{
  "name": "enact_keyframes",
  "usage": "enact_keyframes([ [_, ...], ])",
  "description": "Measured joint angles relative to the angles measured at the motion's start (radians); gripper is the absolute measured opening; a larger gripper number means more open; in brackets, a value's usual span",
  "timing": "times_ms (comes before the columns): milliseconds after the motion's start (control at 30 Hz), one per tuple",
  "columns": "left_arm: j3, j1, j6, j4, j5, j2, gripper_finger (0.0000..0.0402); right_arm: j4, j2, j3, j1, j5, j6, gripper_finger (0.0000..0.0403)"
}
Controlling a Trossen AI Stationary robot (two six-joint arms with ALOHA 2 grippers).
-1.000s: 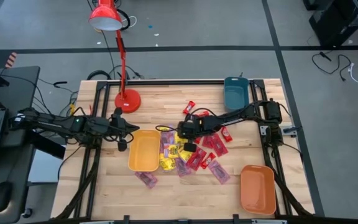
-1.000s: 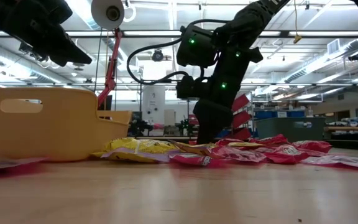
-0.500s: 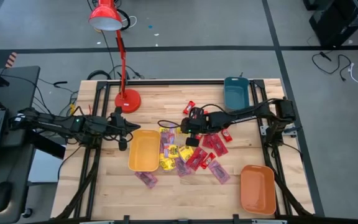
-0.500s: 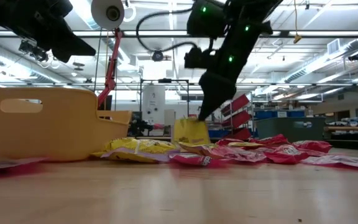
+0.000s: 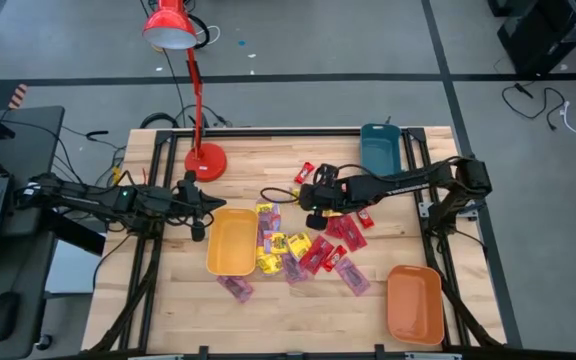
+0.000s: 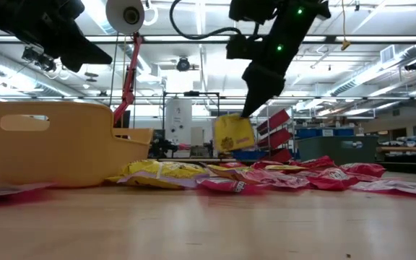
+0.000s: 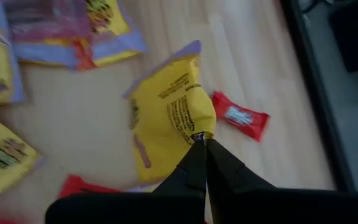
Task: Sort candy
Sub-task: Put the yellow candy pack into the blue bin
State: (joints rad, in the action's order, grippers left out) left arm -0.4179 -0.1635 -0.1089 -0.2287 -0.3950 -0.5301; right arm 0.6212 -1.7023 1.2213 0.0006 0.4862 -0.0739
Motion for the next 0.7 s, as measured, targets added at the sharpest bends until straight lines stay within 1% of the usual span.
enact_keyframes([
  [233, 0.0, 0.0, 0.006, -0.001, 0.0, 0.0, 0.0008, 0.104, 0.094, 0.0, 0.0, 0.061, -0.037, 0.0],
  [400, 0.0, 0.0, 0.023, -0.001, 0.0, 0.0, 0.0008, 0.187, 0.183, 0.0, -0.011, 0.133, -0.073, 0.0],
  [500, 0.0, 0.0, 0.023, -0.001, 0.001, 0.0, 0.0008, 0.241, 0.237, 0.0, -0.031, 0.173, -0.103, 0.0],
  [700, 0.0, 0.0, 0.023, -0.001, 0.001, 0.0, 0.0008, 0.332, 0.341, 0.0, -0.094, 0.202, -0.118, 0.0],
])
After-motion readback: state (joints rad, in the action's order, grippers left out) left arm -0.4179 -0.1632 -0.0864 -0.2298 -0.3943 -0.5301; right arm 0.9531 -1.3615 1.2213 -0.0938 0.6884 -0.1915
